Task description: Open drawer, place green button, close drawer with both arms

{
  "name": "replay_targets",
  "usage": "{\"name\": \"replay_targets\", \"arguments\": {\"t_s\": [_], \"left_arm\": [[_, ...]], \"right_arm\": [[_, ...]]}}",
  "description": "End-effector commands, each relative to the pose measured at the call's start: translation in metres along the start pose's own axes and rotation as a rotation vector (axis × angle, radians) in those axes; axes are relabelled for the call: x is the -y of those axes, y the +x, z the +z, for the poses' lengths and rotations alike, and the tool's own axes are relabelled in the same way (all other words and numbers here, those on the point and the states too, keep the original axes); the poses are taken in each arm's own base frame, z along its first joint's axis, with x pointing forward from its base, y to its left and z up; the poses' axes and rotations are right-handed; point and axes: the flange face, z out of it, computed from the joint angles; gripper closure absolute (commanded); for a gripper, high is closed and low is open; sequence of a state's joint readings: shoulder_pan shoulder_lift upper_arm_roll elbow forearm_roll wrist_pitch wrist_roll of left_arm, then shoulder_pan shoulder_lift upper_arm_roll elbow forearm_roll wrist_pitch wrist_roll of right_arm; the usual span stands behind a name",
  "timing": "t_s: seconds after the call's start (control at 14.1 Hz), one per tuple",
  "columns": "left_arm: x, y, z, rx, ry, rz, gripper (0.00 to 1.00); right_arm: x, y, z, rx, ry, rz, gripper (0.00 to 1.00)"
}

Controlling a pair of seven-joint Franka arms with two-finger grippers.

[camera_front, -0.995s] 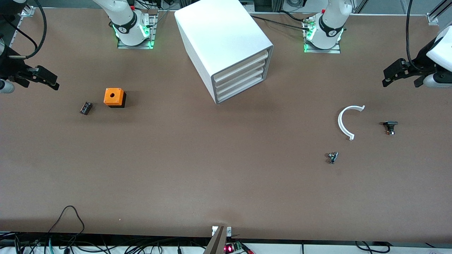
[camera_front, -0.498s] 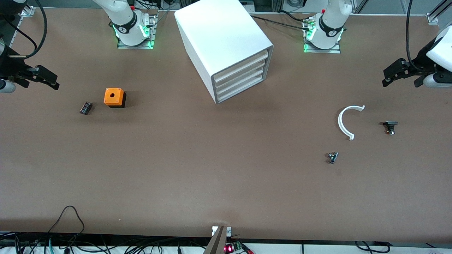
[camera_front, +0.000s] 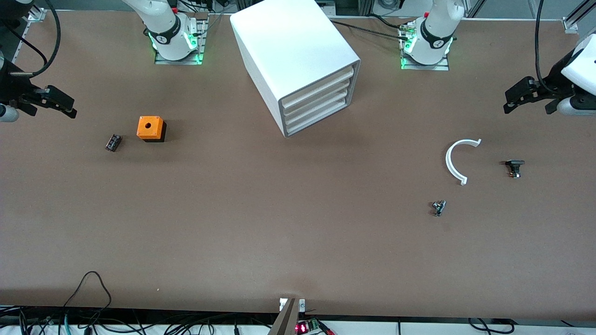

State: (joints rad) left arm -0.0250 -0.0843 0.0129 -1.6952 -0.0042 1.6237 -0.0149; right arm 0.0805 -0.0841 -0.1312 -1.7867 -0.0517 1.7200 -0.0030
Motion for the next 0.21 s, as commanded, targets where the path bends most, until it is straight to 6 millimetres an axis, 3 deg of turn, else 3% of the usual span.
{"name": "replay_targets", "arguments": {"t_s": [0.0,0.14], "left_arm": [[0.0012,0.0027,-0.0061,0.008,0.006,0.020,0.00],[0.0011,0.0026,-0.0067,0.008,0.004,0.021,0.00]], "right_arm": [[-0.0018,0.0016,-0.0064,0.002,0.009,-0.012,0.00],[-0.0018,0.0023,-0.0048,0.005,0.007,-0.013,0.00]]}}
